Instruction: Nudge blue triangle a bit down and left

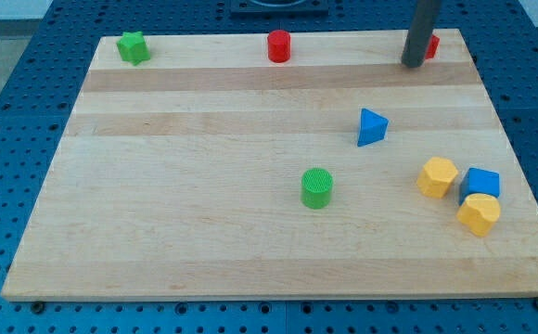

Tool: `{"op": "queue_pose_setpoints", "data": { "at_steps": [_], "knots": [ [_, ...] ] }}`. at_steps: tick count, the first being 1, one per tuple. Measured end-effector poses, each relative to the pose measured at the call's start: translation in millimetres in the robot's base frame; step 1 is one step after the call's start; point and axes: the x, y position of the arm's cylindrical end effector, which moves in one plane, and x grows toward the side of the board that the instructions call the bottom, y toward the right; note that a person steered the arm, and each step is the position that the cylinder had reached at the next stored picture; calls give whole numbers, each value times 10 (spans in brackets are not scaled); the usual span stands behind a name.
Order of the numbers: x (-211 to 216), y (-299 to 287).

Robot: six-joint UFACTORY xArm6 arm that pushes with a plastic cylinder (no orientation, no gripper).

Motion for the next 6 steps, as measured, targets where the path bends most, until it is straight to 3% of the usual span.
{"op": "queue_pose_setpoints", "data": {
  "at_steps": [2,6],
  "knots": [
    [738,-228],
    [1733,-858]
  ]
}}
